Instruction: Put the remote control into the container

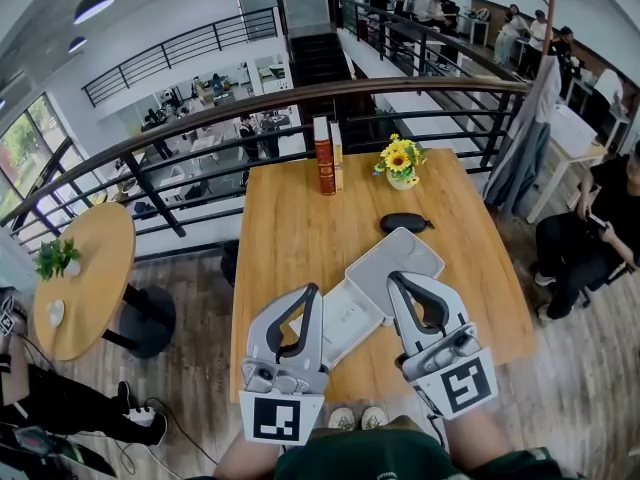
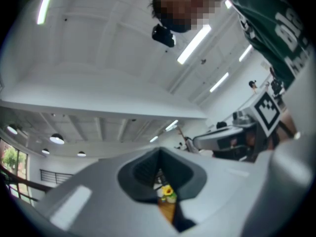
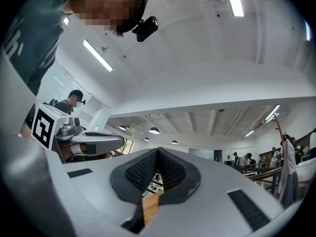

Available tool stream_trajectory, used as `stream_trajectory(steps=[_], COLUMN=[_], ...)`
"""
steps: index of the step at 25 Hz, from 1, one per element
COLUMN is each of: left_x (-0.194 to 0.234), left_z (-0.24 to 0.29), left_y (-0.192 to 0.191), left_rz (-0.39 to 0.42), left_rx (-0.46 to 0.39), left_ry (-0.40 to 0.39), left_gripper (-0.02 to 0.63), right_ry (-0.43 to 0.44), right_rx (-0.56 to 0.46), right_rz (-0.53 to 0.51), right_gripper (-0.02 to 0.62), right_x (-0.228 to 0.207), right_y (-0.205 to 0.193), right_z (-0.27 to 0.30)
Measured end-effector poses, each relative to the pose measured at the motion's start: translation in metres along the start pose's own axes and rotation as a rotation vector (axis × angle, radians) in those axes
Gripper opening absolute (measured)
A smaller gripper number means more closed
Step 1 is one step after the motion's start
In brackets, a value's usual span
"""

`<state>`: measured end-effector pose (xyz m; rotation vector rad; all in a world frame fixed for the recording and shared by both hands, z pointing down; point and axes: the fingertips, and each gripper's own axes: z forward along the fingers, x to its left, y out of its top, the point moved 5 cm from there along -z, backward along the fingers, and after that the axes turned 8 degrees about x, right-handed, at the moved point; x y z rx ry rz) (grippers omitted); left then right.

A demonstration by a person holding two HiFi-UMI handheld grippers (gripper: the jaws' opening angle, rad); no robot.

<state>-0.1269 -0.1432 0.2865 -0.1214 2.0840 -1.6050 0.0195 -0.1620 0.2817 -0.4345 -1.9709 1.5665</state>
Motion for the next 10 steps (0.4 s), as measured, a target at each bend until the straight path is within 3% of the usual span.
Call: stream_trajectory(steps=[10], left_x=[0.0039], left_z=[-0.0074], left_y=[-0.0015], left_rz=[-0.020], left_rx=[0.006], left_ry=[-0.003], left_gripper=[0.000], right_ry=[0.028], right_rx=[0.007], right_rz=[0.010], right_gripper=[0.017], right_x=[0.0105], right_y=[-0.0010], right_z=[0.0025])
